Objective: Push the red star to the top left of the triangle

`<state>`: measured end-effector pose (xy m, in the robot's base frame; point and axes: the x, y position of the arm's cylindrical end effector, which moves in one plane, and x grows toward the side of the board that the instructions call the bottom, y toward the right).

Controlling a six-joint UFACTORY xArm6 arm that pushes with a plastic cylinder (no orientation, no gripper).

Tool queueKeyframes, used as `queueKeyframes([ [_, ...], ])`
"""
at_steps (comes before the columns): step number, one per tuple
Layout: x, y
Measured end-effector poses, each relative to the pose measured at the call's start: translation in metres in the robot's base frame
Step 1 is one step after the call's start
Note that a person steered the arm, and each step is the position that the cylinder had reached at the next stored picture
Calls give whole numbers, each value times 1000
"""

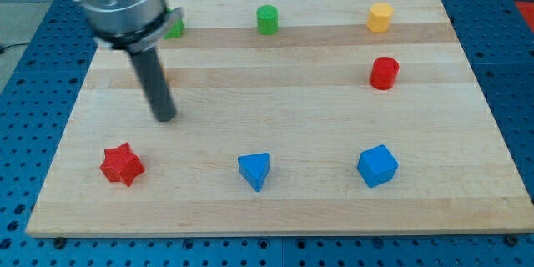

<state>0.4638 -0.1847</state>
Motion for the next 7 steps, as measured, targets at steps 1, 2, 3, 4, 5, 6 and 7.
queueKeyframes([
  [1, 28, -48],
  [2, 56, -64],
  [3, 84, -57],
  [4, 91, -21],
  [5, 91, -9],
  [6, 91, -9],
  [7, 91, 12],
])
